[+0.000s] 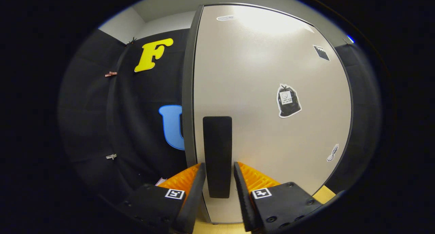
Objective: Open the shoe cabinet door, grab the shoes and put them into the shoe cabinet, then close the shoe cabinet door.
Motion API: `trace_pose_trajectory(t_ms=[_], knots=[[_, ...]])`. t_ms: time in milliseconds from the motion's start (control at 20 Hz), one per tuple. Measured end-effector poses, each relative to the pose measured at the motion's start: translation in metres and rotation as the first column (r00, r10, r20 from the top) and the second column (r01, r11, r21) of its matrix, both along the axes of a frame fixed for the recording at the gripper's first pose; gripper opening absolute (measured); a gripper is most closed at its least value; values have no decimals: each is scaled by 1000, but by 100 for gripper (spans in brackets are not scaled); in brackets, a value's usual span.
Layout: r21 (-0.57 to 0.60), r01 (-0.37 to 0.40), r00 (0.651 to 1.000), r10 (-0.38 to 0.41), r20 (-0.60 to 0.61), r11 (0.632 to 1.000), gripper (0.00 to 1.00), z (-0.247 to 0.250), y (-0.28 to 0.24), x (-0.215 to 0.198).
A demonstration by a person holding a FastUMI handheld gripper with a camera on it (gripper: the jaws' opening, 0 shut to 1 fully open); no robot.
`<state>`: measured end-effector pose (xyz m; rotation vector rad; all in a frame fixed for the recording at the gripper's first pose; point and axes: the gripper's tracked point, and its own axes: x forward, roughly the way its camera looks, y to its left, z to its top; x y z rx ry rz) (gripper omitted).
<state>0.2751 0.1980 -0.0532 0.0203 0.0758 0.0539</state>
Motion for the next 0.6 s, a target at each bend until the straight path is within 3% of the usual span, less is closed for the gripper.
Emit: trace_pose_trajectory(t_ms=[50, 200, 250, 350, 500, 550, 600], knots=[[-4, 10, 1000, -10, 20, 1000, 43, 2, 2, 3], [-33, 39, 999, -37, 32, 999, 48, -2, 2, 14], [-22, 22, 1000, -22, 22, 1000, 36, 2, -1, 4], [10, 12, 1000, -12, 4, 1000, 36, 2, 0, 2], [-3, 5, 1000, -5, 8, 1000, 29, 3, -2, -2], [-10, -8, 1000, 9, 7, 1000, 21, 2, 0, -4], [-20, -26, 1000, 26, 10, 999, 21, 3, 1, -8]])
